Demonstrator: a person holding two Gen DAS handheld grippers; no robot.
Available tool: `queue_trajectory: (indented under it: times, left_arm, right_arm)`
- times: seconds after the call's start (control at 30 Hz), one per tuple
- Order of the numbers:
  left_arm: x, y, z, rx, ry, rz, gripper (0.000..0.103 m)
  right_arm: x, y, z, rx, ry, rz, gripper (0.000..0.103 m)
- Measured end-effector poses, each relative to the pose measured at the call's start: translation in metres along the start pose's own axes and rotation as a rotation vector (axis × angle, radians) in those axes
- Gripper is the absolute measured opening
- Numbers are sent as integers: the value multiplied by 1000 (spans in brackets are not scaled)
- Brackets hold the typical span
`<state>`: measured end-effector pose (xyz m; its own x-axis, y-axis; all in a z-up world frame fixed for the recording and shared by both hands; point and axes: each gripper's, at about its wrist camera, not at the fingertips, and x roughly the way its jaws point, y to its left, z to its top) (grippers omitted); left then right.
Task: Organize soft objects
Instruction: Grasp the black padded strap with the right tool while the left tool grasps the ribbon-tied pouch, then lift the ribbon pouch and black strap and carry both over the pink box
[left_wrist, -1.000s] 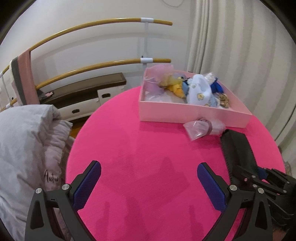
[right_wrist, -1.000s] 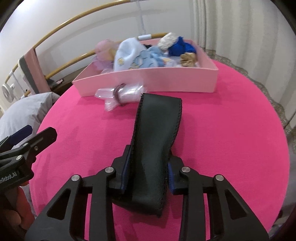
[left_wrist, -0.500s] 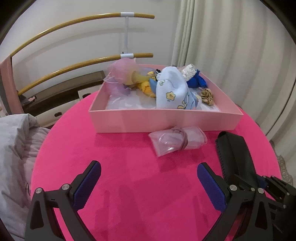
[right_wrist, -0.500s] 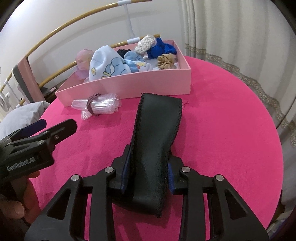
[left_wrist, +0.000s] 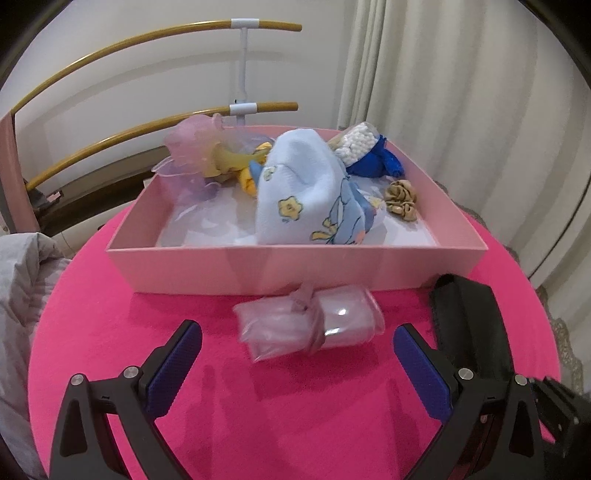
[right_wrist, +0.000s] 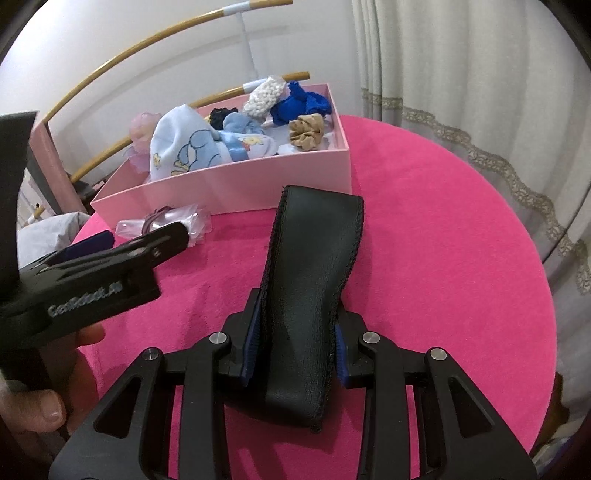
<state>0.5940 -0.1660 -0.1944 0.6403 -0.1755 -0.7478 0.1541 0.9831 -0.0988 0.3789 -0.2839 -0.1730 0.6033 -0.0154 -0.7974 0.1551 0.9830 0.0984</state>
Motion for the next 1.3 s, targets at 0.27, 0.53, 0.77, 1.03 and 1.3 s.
queue_trajectory:
  times: [0.27, 0.53, 0.77, 1.03, 1.3]
  left_arm:
    - [26, 2, 6, -31, 64, 11, 74]
    - [5, 14, -8, -29, 56, 4, 70]
    - [-23, 28, -18, -33, 47, 15, 70]
    - [-67, 49, -31, -54, 14, 19, 70]
    - [-108, 68, -37, -83, -34, 17, 70]
  right_arm:
    - [0, -1, 0, 3, 0, 12, 30]
    - [-5, 1, -2, 3, -2, 9, 30]
    - [-17, 10, -2, -11, -17, 4, 30]
    - [-35, 28, -2, -43, -46, 15, 30]
    - [-55, 46, 2, -75, -82, 33, 30]
